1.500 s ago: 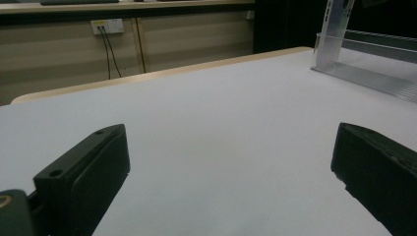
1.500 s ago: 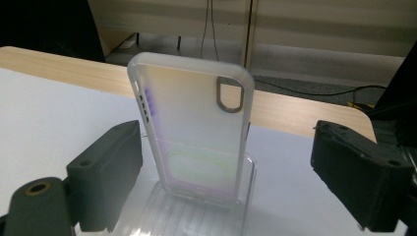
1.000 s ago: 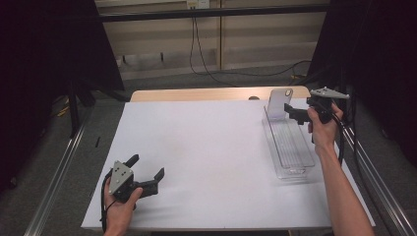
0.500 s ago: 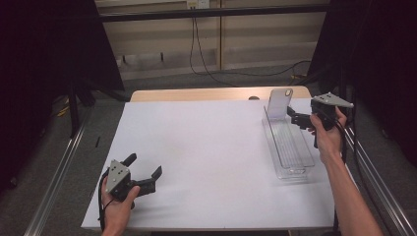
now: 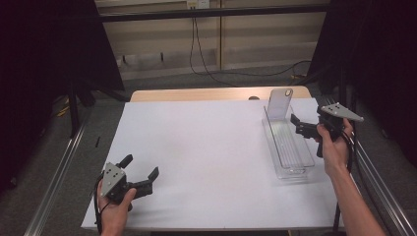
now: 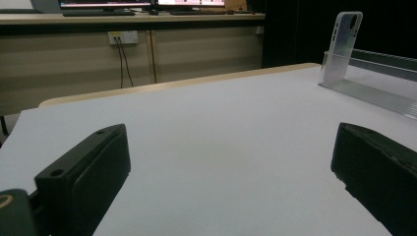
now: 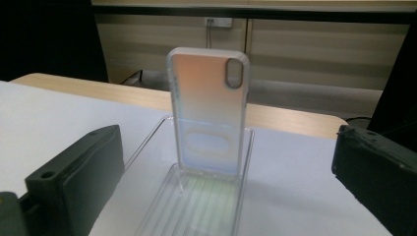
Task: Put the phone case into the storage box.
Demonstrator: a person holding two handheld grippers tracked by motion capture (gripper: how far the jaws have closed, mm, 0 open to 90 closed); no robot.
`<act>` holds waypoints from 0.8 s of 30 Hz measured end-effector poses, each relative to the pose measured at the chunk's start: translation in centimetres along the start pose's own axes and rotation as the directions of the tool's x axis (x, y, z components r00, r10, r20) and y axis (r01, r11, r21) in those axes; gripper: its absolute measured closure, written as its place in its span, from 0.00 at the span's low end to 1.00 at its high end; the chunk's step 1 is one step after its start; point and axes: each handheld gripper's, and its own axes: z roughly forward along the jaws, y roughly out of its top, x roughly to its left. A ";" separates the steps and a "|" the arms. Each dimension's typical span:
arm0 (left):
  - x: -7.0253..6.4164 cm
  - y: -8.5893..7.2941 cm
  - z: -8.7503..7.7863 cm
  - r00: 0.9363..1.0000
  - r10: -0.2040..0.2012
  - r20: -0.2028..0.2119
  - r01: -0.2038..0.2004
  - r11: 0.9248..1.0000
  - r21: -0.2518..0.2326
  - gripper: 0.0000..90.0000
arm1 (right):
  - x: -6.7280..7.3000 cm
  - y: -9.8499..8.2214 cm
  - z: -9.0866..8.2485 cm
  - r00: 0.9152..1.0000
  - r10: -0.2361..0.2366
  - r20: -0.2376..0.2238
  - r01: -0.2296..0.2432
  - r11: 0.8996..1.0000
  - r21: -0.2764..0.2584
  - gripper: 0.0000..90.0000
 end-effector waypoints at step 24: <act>-0.2 0.0 -0.3 1.000 -0.008 -0.007 0.008 1.000 -0.006 0.02 | 1.8 -2.0 -5.1 1.000 0.015 -0.021 -0.017 0.994 -0.104 0.00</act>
